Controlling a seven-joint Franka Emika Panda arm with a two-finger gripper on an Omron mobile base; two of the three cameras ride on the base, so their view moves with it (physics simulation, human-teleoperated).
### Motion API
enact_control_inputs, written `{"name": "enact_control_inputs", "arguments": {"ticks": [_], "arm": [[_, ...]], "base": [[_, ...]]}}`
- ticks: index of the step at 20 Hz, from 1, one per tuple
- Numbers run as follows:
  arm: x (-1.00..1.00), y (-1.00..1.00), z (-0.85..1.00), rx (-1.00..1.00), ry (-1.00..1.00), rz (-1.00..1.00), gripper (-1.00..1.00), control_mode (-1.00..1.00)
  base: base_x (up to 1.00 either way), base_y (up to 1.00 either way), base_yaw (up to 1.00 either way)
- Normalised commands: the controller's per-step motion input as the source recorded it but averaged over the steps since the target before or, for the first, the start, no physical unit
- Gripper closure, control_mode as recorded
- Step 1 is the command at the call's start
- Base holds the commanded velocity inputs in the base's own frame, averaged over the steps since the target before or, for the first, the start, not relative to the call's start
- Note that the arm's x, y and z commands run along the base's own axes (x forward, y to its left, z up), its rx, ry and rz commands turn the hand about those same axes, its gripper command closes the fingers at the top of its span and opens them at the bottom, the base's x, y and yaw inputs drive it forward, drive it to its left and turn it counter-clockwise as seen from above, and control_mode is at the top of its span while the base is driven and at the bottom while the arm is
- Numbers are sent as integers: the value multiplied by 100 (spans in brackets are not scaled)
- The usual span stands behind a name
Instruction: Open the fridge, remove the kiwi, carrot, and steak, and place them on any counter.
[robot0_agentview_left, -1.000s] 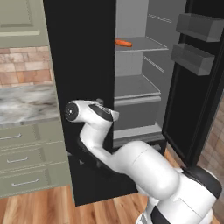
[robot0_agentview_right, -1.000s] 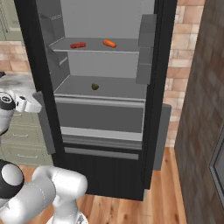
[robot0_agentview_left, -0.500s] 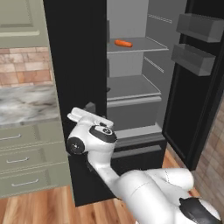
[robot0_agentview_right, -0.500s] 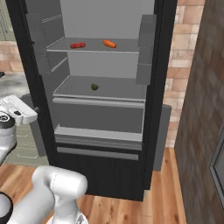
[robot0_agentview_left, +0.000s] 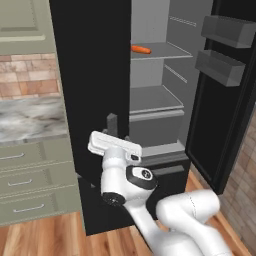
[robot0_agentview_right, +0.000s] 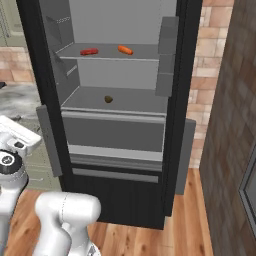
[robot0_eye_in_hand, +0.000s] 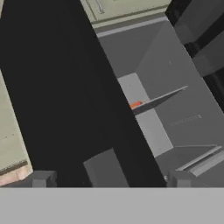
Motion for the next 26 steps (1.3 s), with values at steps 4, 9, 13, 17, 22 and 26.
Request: {"name": "enact_control_inputs", "arguments": {"ticks": [4,9,13,17,22,26], "arm": [[-100,7,100,9,0,-2,-100,-100],[-100,1,100,10,11,-2,-100,-100],[-51,-11,70,10,35,1,-100,-100],[8,-34,2,30,33,6,-100,-100],[41,-36,2,37,23,12,-100,-100],[76,-48,0,30,20,33,-100,-100]], "base": [[0,0,0],[0,0,0],[0,0,0],[0,0,0],[0,0,0],[0,0,0]]}}
